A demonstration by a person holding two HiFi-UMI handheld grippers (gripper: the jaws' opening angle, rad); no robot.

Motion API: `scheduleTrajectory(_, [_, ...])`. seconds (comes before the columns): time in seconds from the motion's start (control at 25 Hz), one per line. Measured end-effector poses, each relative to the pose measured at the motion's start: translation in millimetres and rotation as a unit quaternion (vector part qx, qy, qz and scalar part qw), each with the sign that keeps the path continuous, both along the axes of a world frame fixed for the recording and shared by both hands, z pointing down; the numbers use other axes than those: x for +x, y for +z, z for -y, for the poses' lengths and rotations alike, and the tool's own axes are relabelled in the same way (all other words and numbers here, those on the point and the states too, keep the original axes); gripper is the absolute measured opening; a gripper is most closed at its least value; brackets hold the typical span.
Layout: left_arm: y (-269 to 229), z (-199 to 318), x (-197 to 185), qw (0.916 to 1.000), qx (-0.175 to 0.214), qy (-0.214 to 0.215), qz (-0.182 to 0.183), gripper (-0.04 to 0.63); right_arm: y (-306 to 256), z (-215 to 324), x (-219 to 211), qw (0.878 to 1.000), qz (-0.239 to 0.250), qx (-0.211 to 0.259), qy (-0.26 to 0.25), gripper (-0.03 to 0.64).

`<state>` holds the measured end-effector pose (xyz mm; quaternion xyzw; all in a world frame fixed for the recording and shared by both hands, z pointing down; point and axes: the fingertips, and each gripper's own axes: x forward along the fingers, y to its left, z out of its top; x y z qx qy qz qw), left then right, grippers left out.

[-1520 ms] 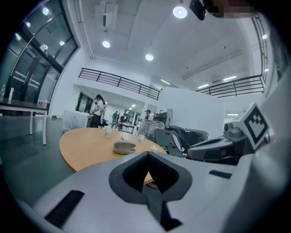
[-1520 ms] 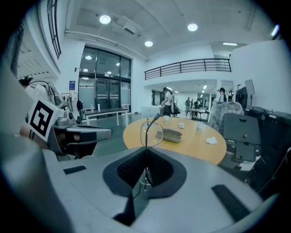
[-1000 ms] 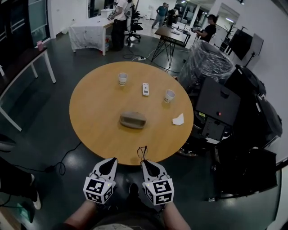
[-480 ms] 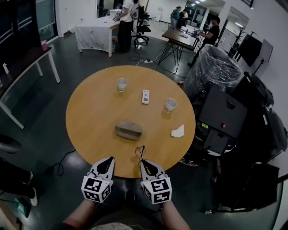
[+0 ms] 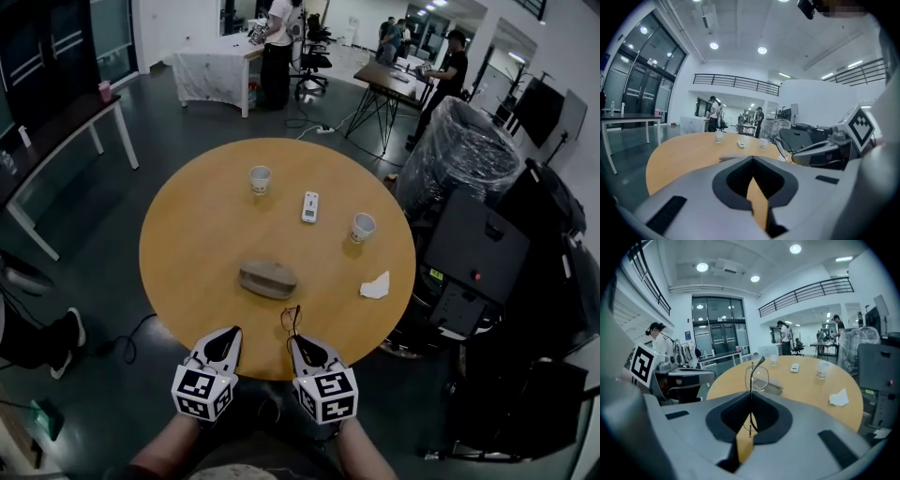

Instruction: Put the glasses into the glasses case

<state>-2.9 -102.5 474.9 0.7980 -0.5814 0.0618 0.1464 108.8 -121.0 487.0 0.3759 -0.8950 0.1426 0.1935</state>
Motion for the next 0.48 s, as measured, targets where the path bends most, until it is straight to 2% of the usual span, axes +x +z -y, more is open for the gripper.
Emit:
scheduleTrajectory(0.28, [7.9, 9.7, -12.7, 0.9999, -0.012, -0.010, -0.002, 0.006, 18.1, 9.9, -16.7, 0.999, -0.030, -0.011, -0.020, -0.006])
scheduleTrajectory(0.48, [29.3, 32.5, -20.0, 0.9994, -0.032, 0.005, 0.011, 0.006, 33.8, 23.2, -23.5, 0.998, -0.052, -0.030, -0.023, -0.005])
